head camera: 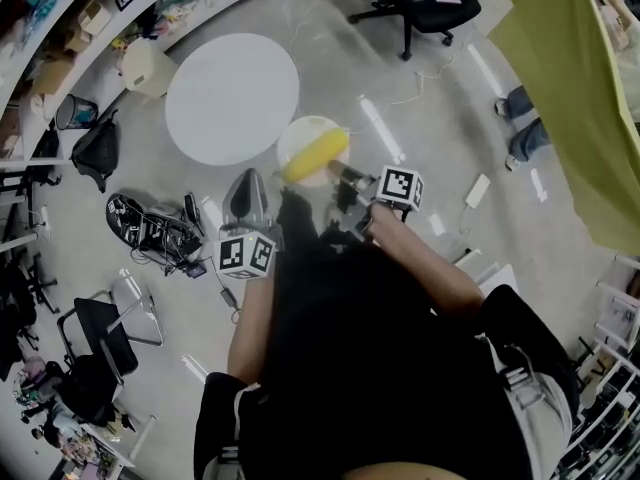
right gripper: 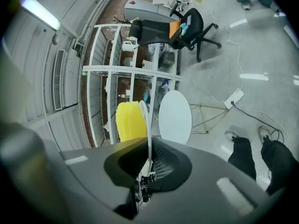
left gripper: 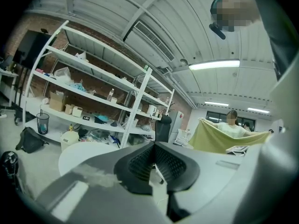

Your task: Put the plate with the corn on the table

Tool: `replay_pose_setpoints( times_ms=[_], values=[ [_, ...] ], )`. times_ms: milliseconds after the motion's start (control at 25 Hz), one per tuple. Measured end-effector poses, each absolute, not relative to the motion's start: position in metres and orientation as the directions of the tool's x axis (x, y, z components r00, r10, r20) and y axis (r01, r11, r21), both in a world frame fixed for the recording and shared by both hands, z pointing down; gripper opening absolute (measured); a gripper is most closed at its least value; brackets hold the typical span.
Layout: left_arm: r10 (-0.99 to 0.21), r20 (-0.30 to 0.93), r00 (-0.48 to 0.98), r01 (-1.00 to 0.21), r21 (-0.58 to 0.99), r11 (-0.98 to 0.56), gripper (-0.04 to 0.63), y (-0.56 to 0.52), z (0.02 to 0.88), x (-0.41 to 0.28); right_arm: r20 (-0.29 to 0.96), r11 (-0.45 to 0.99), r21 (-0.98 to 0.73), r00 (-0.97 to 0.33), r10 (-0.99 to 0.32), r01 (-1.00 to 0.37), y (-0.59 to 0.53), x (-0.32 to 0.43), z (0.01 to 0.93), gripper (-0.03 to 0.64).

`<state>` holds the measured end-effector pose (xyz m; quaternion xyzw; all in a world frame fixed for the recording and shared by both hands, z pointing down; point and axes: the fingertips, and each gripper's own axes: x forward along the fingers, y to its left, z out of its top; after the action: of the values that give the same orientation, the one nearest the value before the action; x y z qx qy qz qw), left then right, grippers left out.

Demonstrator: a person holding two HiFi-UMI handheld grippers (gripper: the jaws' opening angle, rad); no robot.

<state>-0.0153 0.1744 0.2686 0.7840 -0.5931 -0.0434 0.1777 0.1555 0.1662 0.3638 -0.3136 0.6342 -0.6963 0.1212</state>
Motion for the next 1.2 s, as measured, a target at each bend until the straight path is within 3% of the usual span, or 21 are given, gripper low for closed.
replay_pose_setpoints(
  times_ms=[1200],
  values=[
    [-0.919,0.194,0.343,-0.893,0.372,-0.255,0.005,0.090,0.324,-0.054,0.347,-0.220,-0.938,-0.760,-0.550,-0.268,0.105,0.119,0.417,0.023]
  ],
)
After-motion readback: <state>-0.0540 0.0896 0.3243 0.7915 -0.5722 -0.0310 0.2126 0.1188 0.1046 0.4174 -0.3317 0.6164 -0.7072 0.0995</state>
